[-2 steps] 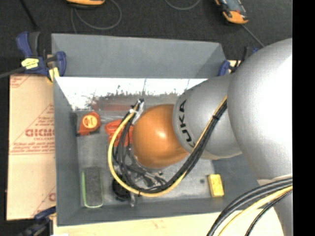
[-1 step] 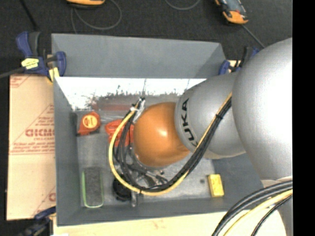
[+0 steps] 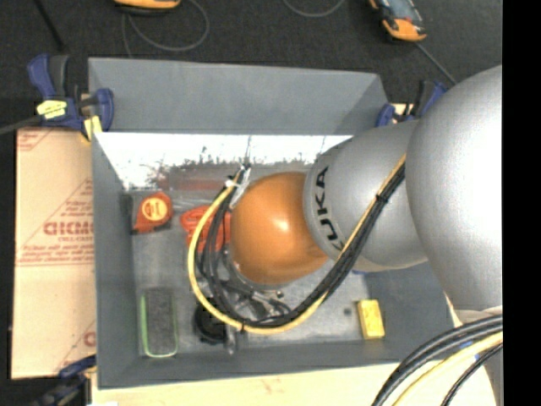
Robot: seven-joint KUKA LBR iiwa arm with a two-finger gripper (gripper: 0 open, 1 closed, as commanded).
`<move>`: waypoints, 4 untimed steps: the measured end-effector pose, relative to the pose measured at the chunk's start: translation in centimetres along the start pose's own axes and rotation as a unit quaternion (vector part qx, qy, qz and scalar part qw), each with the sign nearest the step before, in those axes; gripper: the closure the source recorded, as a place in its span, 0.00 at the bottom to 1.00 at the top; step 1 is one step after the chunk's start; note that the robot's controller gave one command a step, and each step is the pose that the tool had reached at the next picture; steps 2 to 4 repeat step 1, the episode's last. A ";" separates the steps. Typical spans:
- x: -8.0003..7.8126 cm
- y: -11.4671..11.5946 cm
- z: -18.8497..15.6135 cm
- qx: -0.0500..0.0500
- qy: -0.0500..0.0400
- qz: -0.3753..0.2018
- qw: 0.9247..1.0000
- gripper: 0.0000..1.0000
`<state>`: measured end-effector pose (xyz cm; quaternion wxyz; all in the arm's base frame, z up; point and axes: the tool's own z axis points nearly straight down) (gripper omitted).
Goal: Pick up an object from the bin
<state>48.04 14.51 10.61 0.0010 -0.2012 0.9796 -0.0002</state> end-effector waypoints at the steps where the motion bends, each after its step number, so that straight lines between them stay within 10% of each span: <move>1: 0.1 0.0 -1.1 0.000 0.001 0.001 1.000 1.00; 4: 0.1 0.0 -1.1 0.000 0.001 0.001 1.000 1.00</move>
Offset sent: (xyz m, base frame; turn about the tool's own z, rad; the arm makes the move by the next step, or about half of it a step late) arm -0.0001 0.0000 0.0775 0.0000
